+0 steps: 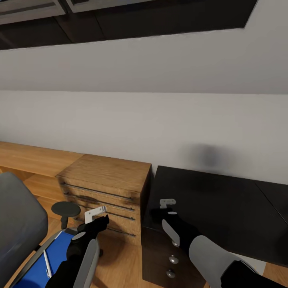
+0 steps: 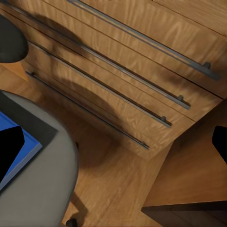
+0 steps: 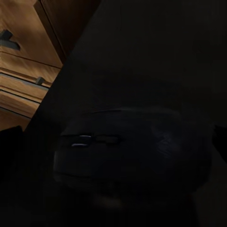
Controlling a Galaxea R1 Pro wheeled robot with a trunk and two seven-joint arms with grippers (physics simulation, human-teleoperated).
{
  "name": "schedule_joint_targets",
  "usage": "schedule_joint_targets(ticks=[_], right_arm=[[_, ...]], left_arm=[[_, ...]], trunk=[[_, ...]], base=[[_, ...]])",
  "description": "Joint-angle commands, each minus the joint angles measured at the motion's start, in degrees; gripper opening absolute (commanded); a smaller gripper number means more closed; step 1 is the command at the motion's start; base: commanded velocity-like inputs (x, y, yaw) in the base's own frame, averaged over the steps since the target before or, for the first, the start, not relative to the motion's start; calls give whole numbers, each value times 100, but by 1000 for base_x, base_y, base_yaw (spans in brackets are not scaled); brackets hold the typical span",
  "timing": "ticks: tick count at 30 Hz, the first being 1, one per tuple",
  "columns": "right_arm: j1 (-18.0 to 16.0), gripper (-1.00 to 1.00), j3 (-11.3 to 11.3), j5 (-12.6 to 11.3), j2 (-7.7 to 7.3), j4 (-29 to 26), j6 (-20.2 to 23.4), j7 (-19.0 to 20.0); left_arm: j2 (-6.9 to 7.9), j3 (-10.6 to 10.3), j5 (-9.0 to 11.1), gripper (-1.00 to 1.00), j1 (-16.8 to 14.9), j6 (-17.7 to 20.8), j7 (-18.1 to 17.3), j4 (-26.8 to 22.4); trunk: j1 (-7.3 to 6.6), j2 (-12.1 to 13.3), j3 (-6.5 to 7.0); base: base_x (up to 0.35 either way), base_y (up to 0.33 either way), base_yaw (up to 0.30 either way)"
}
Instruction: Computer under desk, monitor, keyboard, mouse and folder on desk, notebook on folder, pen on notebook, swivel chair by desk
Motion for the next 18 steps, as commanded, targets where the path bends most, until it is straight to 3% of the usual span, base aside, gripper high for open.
schedule_joint_targets(ticks=[1, 18], right_arm=[[-6, 100, 48, -44, -5, -11, 24, -49], [-4, 100, 31, -29, -16, -219, -26, -59]], left_arm=[[0, -7, 62, 100, -4, 13, 55, -7], [17, -5, 67, 100, -4, 13, 55, -2]], trunk=[[0, -4, -7], [0, -4, -7]], base=[[0, 0, 0], [0, 0, 0]])
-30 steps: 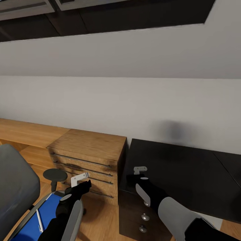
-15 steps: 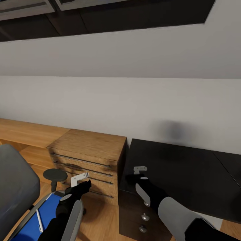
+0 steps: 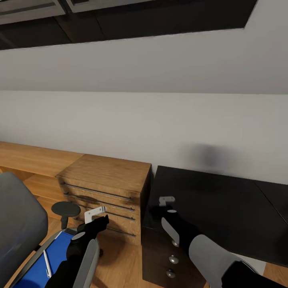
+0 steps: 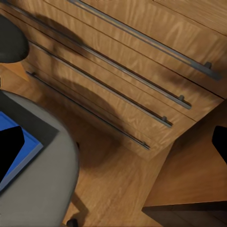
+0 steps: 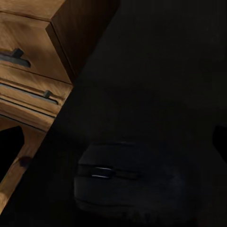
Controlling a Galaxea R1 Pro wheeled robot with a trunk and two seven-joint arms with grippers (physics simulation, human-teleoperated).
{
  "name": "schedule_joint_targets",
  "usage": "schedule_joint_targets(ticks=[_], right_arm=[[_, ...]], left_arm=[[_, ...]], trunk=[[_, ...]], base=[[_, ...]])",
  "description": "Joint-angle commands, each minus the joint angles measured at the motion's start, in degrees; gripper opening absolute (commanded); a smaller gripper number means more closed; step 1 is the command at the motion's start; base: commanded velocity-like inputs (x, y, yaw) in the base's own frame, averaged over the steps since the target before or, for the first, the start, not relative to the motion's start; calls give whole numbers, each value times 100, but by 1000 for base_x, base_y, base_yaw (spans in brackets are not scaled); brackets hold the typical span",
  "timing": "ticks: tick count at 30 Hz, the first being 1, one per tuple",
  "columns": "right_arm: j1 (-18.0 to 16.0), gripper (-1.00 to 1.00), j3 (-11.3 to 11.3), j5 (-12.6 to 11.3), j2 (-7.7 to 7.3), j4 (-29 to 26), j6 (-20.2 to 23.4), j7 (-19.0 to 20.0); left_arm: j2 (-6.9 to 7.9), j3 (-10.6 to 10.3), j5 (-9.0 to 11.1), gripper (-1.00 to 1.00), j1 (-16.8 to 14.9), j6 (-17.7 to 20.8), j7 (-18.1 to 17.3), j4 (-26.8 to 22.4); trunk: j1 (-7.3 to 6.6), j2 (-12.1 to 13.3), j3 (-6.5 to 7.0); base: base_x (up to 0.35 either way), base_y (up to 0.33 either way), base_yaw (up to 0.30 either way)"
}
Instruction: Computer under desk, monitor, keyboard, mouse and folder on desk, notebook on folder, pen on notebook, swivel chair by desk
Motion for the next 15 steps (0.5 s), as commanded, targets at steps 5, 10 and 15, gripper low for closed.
schedule_joint_targets(ticks=[5, 10, 15], right_arm=[[15, 100, 20, -71, -33, -619, 289, -115], [188, 100, 2, -392, -119, -1813, 932, -789], [345, 100, 3, -492, -194, -2108, 1003, -1045]], left_arm=[[17, -1, 65, 100, -4, 13, 55, -3], [23, 0, 66, 100, -4, 20, 55, -3], [20, 0, 66, 100, -4, 22, 55, -3]], trunk=[[0, -4, -7], [0, -4, -7], [0, -4, -7]], base=[[-61, 0, 0], [-295, 0, 0], [-328, 0, 0]])
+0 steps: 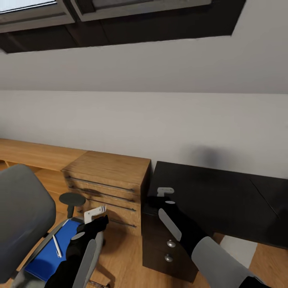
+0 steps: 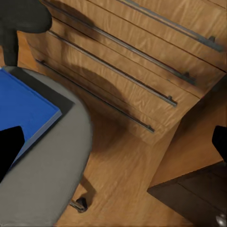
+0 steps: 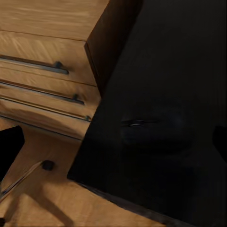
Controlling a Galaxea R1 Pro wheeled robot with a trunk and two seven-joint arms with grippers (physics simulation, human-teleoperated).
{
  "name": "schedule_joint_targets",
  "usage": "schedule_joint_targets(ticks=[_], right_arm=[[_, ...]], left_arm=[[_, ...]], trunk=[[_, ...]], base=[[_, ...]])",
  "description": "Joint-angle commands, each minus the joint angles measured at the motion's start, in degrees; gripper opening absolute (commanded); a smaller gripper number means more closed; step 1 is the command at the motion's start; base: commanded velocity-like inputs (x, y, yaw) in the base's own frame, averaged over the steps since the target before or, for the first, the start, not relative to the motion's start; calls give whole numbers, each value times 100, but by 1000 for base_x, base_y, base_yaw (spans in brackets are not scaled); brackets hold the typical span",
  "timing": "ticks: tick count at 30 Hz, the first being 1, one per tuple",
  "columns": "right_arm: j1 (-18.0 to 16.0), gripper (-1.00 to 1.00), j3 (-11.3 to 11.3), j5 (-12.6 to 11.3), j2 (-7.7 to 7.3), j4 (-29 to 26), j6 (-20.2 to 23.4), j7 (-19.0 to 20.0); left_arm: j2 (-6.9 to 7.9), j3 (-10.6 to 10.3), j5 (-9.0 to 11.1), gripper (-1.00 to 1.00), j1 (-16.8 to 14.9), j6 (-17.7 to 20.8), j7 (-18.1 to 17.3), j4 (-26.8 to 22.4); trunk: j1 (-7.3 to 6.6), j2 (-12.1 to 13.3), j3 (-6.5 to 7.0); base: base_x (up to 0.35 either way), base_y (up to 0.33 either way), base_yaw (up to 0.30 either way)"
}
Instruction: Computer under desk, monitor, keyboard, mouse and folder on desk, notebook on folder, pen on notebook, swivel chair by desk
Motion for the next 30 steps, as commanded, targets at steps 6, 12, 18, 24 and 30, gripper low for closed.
schedule_joint_targets(ticks=[6, 12, 18, 24, 30], right_arm=[[34, 100, 28, -169, 7, -223, 44, -128], [37, 100, 21, -408, -21, -294, 56, -144], [37, 100, 21, -426, -24, -300, 57, -145], [37, 100, 20, -427, -25, -301, 57, -146], [37, 100, 20, -422, -25, -301, 57, -146]], left_arm=[[-4, -7, 60, 100, -4, 14, 55, -7], [-4, -7, 60, 100, -4, 14, 55, -7], [-4, -7, 60, 100, -4, 14, 55, -7], [-4, -7, 60, 100, -4, 14, 55, -7], [-4, -7, 60, 100, -4, 14, 55, -7]], trunk=[[-3, -5, -7], [-3, -5, -7], [-3, -5, -7], [-3, -5, -7], [-3, -5, -7]], base=[[-335, 0, 0], [-337, 0, 0], [-337, 0, 0], [-337, 0, 0], [-337, 0, 0]])
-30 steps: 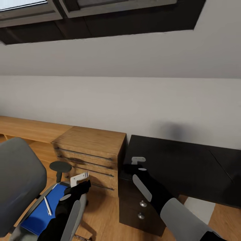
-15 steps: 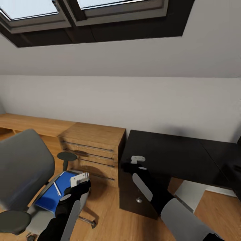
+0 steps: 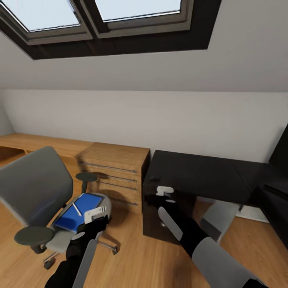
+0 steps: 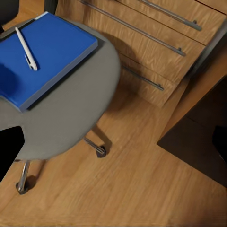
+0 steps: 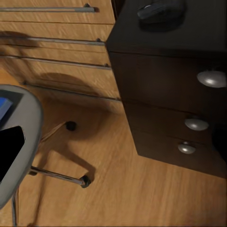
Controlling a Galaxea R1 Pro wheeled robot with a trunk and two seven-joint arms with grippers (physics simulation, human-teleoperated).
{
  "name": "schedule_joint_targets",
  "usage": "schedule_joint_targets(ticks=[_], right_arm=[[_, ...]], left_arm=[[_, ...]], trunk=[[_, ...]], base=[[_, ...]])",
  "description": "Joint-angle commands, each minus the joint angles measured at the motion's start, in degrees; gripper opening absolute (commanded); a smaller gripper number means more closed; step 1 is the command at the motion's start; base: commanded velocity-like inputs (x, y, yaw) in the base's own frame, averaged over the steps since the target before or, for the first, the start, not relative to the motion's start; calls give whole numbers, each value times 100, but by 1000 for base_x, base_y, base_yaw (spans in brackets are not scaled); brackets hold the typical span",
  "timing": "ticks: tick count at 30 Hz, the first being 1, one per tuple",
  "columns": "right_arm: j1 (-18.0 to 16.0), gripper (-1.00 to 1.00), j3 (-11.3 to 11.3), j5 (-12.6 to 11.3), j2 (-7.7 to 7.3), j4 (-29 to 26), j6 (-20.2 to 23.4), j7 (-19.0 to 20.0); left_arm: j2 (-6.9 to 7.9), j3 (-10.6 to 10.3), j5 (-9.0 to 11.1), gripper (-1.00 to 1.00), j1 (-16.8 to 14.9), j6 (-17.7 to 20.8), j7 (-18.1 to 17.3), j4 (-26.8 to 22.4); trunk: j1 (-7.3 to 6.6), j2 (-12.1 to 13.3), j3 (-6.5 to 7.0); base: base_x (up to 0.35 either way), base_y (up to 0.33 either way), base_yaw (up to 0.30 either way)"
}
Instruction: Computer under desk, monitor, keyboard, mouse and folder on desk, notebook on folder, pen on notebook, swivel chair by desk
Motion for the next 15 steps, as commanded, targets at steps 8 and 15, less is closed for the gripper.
schedule_joint_targets(ticks=[8, 15], right_arm=[[-7, 100, 16, -46, -1, -7, 10, -51], [-7, 100, 16, -45, -1, -7, 10, -51]], left_arm=[[3, -8, 61, 100, -4, 13, 55, -7], [3, -8, 61, 100, -4, 13, 55, -7]], trunk=[[-3, -5, -7], [-3, -5, -7]], base=[[-337, 0, 0], [-337, 0, 0]])
